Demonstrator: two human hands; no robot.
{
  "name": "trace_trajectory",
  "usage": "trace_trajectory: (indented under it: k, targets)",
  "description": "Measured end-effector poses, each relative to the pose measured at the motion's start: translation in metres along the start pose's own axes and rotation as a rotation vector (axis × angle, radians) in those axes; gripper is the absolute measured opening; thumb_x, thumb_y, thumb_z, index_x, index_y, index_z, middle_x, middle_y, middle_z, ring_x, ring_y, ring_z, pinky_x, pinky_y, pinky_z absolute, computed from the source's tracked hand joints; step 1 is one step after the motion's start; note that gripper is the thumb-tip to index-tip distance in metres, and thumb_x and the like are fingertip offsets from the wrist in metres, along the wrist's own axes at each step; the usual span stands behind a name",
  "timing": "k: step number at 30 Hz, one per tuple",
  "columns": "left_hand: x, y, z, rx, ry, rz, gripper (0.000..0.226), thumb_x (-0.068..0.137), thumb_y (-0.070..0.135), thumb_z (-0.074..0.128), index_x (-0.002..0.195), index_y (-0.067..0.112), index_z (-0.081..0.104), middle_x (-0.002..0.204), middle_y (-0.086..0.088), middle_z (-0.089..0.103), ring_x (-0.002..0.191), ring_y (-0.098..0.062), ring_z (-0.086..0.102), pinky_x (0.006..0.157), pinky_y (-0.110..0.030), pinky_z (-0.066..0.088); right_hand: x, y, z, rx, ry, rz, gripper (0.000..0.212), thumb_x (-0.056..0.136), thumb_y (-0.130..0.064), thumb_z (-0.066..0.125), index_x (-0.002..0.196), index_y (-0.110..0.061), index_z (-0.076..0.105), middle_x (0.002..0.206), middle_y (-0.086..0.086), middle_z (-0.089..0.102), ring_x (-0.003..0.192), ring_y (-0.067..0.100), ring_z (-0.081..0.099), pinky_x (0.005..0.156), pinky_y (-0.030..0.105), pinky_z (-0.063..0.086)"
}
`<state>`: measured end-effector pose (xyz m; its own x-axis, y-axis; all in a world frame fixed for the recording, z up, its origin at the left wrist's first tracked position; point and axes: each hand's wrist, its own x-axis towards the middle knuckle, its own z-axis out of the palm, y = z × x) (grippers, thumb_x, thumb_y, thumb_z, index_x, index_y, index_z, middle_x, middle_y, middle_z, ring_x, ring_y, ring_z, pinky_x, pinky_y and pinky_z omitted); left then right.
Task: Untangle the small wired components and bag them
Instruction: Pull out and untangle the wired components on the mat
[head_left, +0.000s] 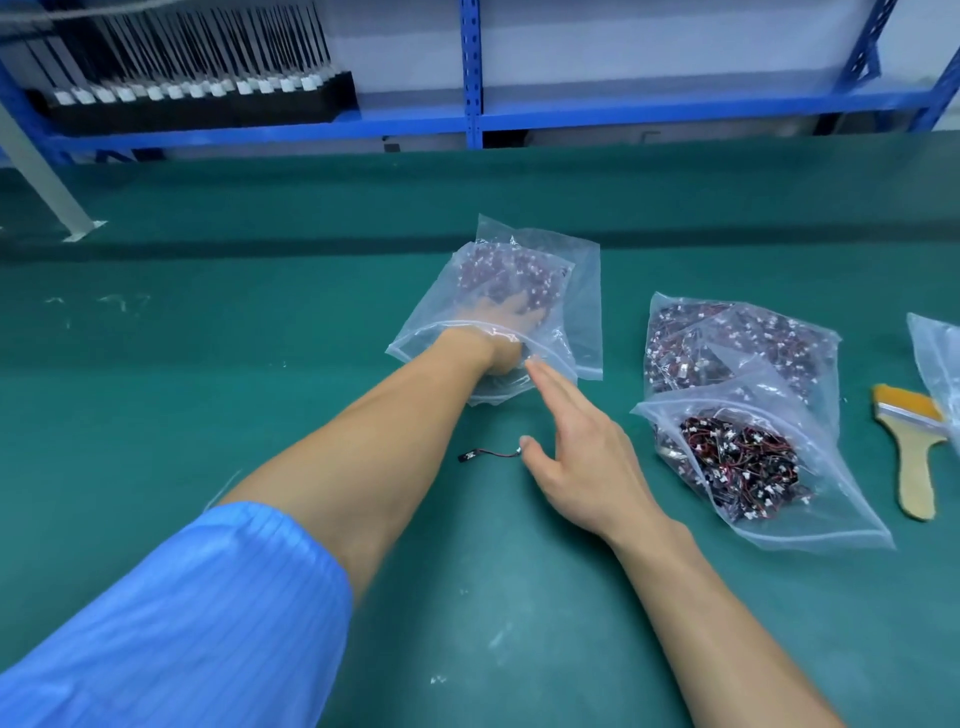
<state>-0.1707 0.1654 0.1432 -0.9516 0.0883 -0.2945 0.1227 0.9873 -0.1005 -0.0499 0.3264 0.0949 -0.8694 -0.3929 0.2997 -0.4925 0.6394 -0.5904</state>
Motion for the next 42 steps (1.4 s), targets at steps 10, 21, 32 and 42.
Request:
trace_trajectory:
  k: [10, 21, 32, 42]
  targets:
    - [-0.027, 0.016, -0.017, 0.09, 0.076, -0.03, 0.038, 0.101, 0.025, 0.051, 0.066, 0.02, 0.036, 0.069, 0.0, 0.041, 0.059, -0.017, 0.039, 0.048, -0.024, 0.023, -0.001, 0.001, 0.001, 0.006, 0.008, 0.012, 0.074, 0.09, -0.028, 0.061, 0.156, -0.034, 0.029, 0.162, -0.022, 0.027, 0.115, 0.014, 0.059, 0.096, 0.033, 0.047]
    - [-0.026, 0.013, -0.014, -0.05, 0.287, 0.017, 0.014, 0.096, 0.017, 0.049, 0.093, 0.019, 0.063, 0.087, 0.001, 0.064, 0.078, -0.025, 0.06, 0.068, -0.031, 0.042, -0.001, 0.001, -0.001, -0.007, -0.009, 0.021, 0.075, 0.091, -0.028, 0.061, 0.157, -0.033, 0.026, 0.163, -0.022, 0.025, 0.125, 0.016, 0.055, 0.102, 0.037, 0.046]
    - [-0.063, -0.004, 0.025, -0.069, 0.581, 0.066, 0.025, 0.093, 0.013, 0.054, 0.111, 0.021, 0.07, 0.102, -0.004, 0.07, 0.09, -0.031, 0.063, 0.066, -0.037, 0.047, 0.0, 0.003, 0.0, -0.015, 0.005, 0.044, 0.073, 0.091, -0.028, 0.061, 0.156, -0.031, 0.028, 0.163, -0.016, 0.026, 0.127, 0.019, 0.053, 0.1, 0.038, 0.045]
    - [-0.119, -0.021, 0.04, -0.483, 1.05, 0.231, 0.011, 0.086, 0.005, 0.073, 0.092, 0.011, 0.08, 0.086, -0.002, 0.075, 0.067, -0.022, 0.069, 0.063, -0.037, 0.057, 0.0, 0.006, 0.002, 0.008, 0.03, 0.058, 0.07, 0.09, -0.03, 0.064, 0.153, -0.031, 0.033, 0.16, -0.018, 0.031, 0.102, 0.024, 0.062, 0.096, 0.034, 0.043]
